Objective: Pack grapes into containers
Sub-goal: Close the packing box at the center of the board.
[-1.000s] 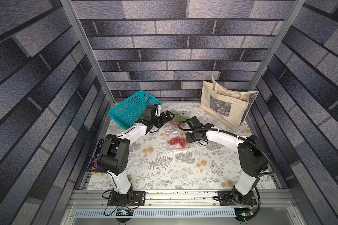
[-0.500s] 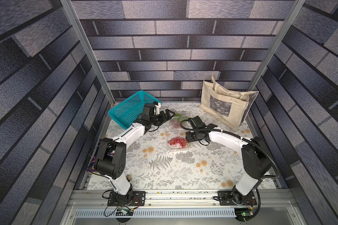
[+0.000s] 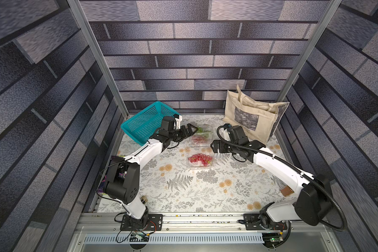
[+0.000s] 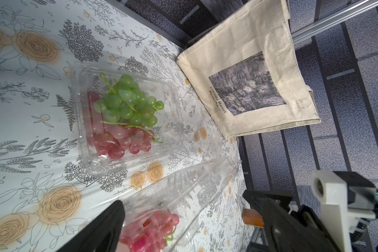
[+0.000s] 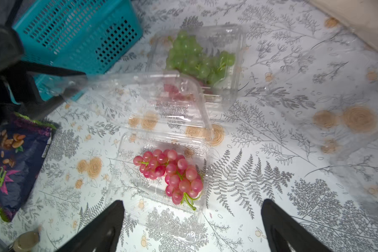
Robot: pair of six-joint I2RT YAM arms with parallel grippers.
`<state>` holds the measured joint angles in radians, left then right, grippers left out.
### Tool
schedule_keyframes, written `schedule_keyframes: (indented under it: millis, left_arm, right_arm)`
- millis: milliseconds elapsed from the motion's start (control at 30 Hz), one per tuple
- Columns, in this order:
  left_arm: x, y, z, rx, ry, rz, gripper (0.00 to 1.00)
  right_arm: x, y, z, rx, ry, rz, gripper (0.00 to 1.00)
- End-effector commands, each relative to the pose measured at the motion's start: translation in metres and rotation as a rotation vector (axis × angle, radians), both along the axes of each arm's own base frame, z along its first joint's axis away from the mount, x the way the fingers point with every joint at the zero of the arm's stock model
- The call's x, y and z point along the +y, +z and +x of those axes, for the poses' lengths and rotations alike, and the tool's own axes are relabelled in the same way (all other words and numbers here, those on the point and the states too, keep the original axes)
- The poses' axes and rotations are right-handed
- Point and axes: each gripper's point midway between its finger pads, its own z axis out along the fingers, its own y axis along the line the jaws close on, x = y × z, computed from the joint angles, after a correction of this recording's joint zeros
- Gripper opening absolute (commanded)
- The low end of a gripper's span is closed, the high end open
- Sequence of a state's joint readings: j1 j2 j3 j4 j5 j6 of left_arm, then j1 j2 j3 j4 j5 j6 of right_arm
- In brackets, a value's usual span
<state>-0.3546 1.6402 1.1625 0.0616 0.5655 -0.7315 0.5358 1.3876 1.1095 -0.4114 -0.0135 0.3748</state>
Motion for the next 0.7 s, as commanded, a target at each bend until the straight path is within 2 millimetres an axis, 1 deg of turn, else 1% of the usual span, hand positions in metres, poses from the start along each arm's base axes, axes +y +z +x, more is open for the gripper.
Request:
schedule_keyframes:
  millis: [0,67,200,267,367,500,667]
  left_arm:
    - [-0.002,0.008,-0.013,-0.039,-0.019,0.018,1.00]
    - [-0.003,0.008,-0.017,-0.039,-0.020,0.020,1.00]
    - [-0.006,0.005,-0.025,-0.036,-0.025,0.018,1.00]
    - [-0.009,0.001,-0.031,-0.030,-0.032,0.024,1.00]
    - [-0.012,-0.004,-0.037,-0.023,-0.035,0.028,1.00]
    - [-0.014,-0.008,-0.046,-0.014,-0.035,0.031,1.00]
    - [-0.013,-0.017,-0.052,0.002,-0.027,0.029,1.00]
  right_arm:
    - [-0.008,0.017,0.006,-0.002,-0.044,0.069,1.00]
    - [-0.013,0.020,0.014,0.010,-0.075,0.081,1.00]
    - [-0.014,0.024,0.030,0.035,-0.097,0.086,1.00]
    - [-0.010,0.026,0.038,0.046,-0.093,0.088,1.00]
    - [-0.003,0.019,0.044,0.080,-0.084,0.091,1.00]
    - [0.004,-0.002,0.038,0.146,-0.070,0.119,1.00]
    - [0.005,-0.027,0.017,0.191,-0.055,0.142,1.00]
